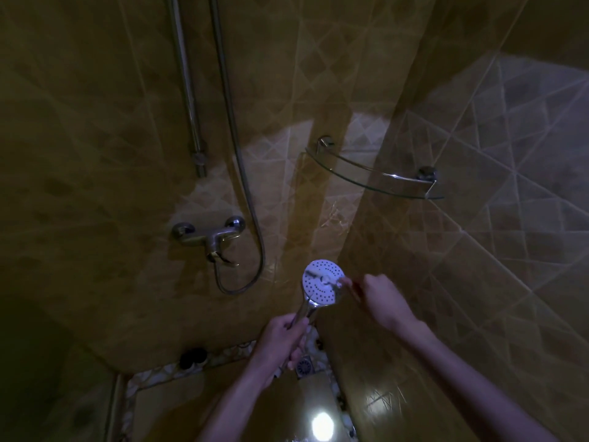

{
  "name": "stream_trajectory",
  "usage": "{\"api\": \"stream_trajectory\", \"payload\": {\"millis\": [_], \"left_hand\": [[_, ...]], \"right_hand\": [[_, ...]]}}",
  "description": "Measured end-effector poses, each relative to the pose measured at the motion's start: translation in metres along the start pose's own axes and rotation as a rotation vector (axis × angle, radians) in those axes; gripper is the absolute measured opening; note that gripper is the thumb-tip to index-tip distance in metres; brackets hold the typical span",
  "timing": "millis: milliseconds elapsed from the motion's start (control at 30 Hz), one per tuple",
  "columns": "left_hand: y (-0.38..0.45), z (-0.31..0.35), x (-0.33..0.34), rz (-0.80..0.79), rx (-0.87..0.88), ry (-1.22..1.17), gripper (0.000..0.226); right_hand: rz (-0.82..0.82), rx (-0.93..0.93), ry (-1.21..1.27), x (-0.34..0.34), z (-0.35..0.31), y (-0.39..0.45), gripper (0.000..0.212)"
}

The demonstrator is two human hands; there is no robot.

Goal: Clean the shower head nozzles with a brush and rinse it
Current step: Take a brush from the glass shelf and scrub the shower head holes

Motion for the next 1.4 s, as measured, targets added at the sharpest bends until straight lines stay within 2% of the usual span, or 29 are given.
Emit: {"api": "stream_trajectory", "payload": {"millis": [133, 233, 333, 400, 500, 567, 633, 733, 900, 1133, 1267, 1400], "left_hand": [[0.002, 0.000, -0.001, -0.016, -0.011, -0.012, 0.018], [0.002, -0.001, -0.004, -0.016, -0.014, -0.014, 0.020], [0.000, -0.001, -0.005, -0.033, 0.003, -0.032, 0.020], [-0.002, 0.000, -0.004, -0.039, 0.004, -0.044, 0.021], [-0.002, 0.002, -0.003, -0.052, 0.004, -0.037, 0.021], [-0.003, 0.002, -0.004, -0.050, -0.005, -0.033, 0.020], [-0.003, 0.000, -0.004, -0.036, -0.008, -0.038, 0.020], [-0.003, 0.000, -0.004, -0.031, 0.001, -0.046, 0.018], [-0.005, 0.001, -0.003, -0.055, 0.000, -0.060, 0.018], [-0.003, 0.000, -0.004, -0.024, 0.001, -0.056, 0.018], [-0.005, -0.002, -0.002, -0.053, -0.011, -0.076, 0.017], [-0.007, -0.003, 0.000, -0.068, -0.015, -0.084, 0.017]], "right_hand": [[0.056, 0.055, 0.242, -0.011, 0.005, 0.009, 0.056], [-0.023, -0.004, 0.008, 0.006, -0.011, -0.015, 0.058], [0.008, -0.063, -0.097, 0.011, -0.011, -0.021, 0.066], [0.027, -0.013, 0.036, 0.001, -0.003, -0.008, 0.063], [0.095, 0.058, 0.228, -0.011, 0.008, 0.004, 0.046], [0.047, 0.064, 0.255, -0.004, 0.007, -0.006, 0.044], [-0.050, 0.020, 0.143, 0.009, -0.003, -0.027, 0.047], [0.016, -0.069, -0.031, 0.011, -0.005, -0.037, 0.051], [0.085, 0.081, 0.258, -0.018, 0.014, -0.004, 0.046], [-0.007, -0.057, -0.008, 0.020, 0.003, -0.041, 0.057], [0.048, 0.066, 0.198, 0.003, 0.014, -0.016, 0.042], [0.060, 0.137, 0.258, -0.003, 0.015, -0.012, 0.044]]}}
Point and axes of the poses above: each hand's wrist, its own y-axis towards the middle knuckle, its own x-axis out of the palm, z = x × y, the point moved 2 cm from there along y, towards the middle knuckle, and after that the axes turned 9 degrees about -y, right-handed, at the moved point
